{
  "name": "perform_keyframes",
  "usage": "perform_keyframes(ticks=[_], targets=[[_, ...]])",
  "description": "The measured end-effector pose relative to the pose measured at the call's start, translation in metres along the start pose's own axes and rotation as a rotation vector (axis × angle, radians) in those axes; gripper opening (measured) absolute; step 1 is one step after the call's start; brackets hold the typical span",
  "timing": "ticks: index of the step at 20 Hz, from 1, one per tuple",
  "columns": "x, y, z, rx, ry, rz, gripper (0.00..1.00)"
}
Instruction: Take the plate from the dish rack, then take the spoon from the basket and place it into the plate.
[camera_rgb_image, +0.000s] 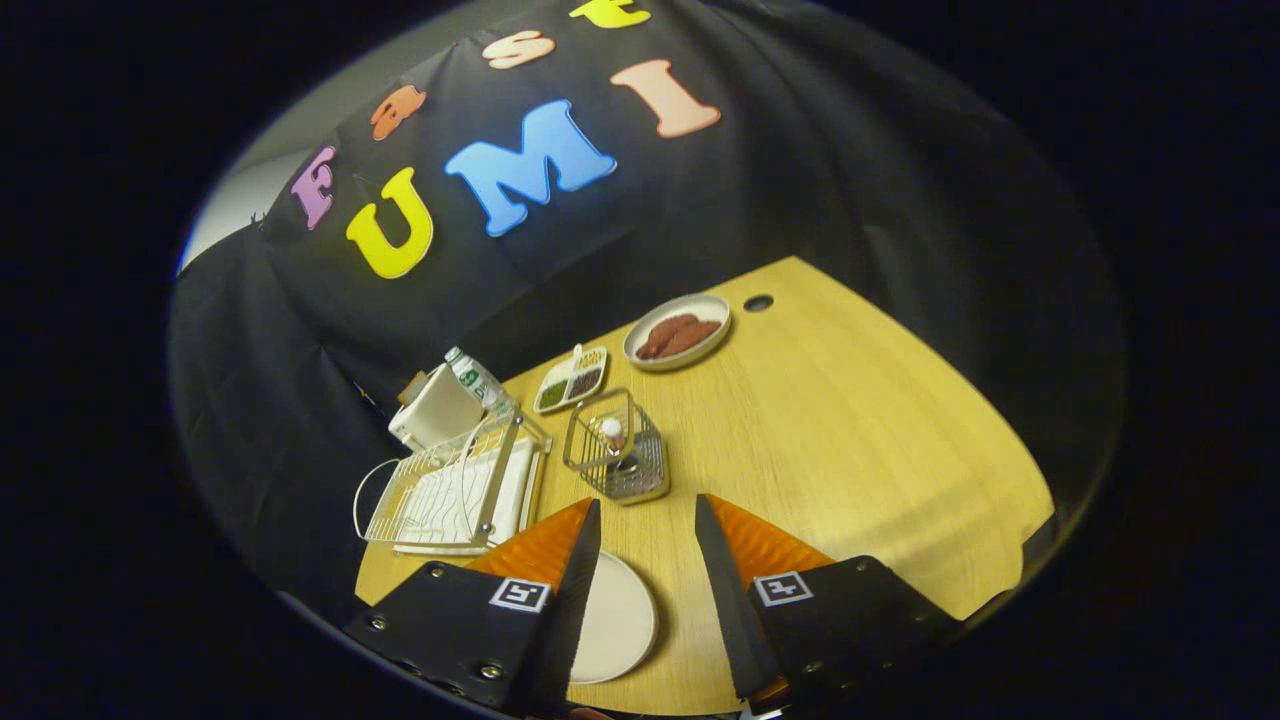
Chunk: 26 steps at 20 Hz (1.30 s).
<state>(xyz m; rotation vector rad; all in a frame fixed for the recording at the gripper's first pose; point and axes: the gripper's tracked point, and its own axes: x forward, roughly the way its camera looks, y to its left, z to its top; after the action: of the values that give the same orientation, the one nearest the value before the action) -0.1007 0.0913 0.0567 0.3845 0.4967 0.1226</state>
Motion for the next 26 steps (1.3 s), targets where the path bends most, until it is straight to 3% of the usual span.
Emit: perform_keyframes(ticks=[5,8,14,18,26], targets=[[-0.022,0.012,0.067,-0.087,-0.204,-0.015,0.6],[-0.024,0.021,0.086,-0.143,-0.277,-0.012,0.59],[-0.003,0.03,0.093,-0.25,-0.363,-0.024,0.59],[0.029,0.03,0.079,-0.336,-0.389,-0.056,0.59],[0.094,0.04,0.054,-0.431,-0.439,-0.035,0.59]])
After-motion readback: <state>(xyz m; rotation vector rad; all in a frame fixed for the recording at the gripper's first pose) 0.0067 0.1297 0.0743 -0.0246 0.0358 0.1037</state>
